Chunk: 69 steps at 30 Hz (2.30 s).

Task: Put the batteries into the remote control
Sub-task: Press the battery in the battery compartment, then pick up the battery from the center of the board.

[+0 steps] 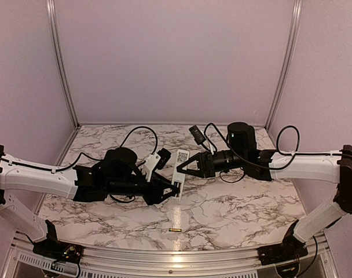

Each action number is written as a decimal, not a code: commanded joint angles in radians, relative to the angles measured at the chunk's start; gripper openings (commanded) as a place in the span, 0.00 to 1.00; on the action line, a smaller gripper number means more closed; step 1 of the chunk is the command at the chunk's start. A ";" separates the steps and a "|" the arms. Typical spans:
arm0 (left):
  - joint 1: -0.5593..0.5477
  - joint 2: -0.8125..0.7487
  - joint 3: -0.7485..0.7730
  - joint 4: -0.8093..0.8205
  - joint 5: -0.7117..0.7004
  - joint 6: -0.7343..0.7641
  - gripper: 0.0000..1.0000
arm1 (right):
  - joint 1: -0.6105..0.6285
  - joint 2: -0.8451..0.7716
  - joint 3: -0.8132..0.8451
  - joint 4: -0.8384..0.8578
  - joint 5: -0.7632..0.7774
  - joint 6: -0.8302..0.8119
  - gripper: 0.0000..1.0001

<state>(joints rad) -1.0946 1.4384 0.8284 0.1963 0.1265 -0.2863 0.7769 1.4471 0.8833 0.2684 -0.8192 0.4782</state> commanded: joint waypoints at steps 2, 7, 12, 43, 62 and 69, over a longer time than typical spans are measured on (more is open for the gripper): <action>0.031 0.004 0.011 -0.050 -0.063 0.003 0.39 | 0.018 -0.017 0.024 -0.013 -0.051 0.015 0.00; 0.050 -0.003 0.005 -0.080 -0.107 -0.001 0.32 | 0.012 -0.026 0.030 -0.026 -0.051 0.013 0.00; 0.059 -0.004 0.009 -0.121 -0.160 0.010 0.35 | 0.006 -0.030 0.029 -0.030 -0.057 0.014 0.00; 0.028 -0.128 -0.036 -0.230 -0.002 0.200 0.60 | -0.167 -0.037 -0.086 -0.050 -0.003 0.016 0.00; -0.193 0.370 0.324 -0.610 -0.176 0.420 0.36 | -0.367 -0.139 -0.269 -0.086 -0.012 0.029 0.00; -0.201 0.425 0.353 -0.637 -0.200 0.445 0.33 | -0.370 -0.136 -0.292 -0.059 -0.026 0.042 0.00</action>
<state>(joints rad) -1.2888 1.8347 1.1492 -0.3862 -0.0433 0.1249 0.4152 1.3266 0.5999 0.1898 -0.8268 0.5056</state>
